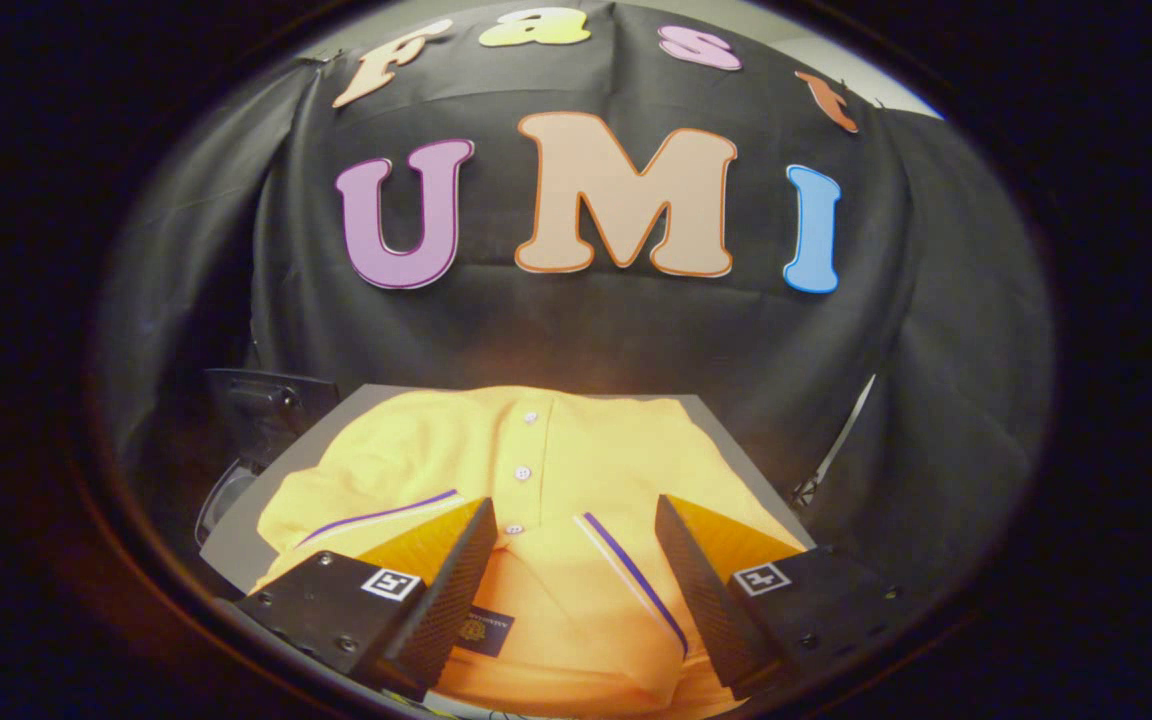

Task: Put the clothes into the washing machine and then close the washing machine lid.

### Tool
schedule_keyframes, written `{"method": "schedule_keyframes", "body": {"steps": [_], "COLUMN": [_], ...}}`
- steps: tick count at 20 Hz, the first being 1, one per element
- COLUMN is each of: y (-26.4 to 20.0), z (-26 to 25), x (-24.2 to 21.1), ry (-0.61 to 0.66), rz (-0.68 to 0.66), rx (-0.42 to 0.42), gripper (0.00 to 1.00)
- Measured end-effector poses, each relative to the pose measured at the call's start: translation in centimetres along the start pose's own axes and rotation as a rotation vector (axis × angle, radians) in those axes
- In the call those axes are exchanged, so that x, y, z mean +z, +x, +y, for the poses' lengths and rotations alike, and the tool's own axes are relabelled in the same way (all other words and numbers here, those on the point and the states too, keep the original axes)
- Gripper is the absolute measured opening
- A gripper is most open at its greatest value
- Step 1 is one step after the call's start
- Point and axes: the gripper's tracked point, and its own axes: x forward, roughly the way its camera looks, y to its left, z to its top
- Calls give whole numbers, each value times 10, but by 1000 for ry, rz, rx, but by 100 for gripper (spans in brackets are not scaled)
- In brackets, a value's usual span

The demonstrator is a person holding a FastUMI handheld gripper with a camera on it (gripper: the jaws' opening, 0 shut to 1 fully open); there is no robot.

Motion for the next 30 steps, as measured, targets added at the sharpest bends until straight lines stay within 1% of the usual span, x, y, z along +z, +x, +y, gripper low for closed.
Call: {"method": "schedule_keyframes", "body": {"steps": [1, 4, 6, 10, 13, 14, 15, 16, 17, 19, 21, 22, 24, 26, 27, 30], "y": [1, 5, 7, 5, 2, 0, -4, -7, -8, -14, -25, -28, -35, -36, -38, -48], "z": [2, 5, 11, 27, 30, 29, 29, 31, 35, 39, 52, 55, 56, 59, 60, 67], "x": [0, -3, -2, -3, -4, -4, -5, -7, -6, -8, -10, -12, -8, -10, -8, 6], "ry": [8, 25, 21, 8, -18, -7, 13, 31, 45, 104, 190, 228, 297, 297, 286, 175], "rz": [0, 26, 16, -19, -29, -24, -16, -6, -3, 6, -3, -6, -42, -49, -60, -94], "rx": [10, 21, 26, 40, 10, -2, -5, 4, 20, 75, 192, 237, 285, 297, 284, 233], "gripper": [98, 96, 95, 60, 30, 25, 17, 13, 11, 9, 8, 7, 6, 3, 2, 1]}}
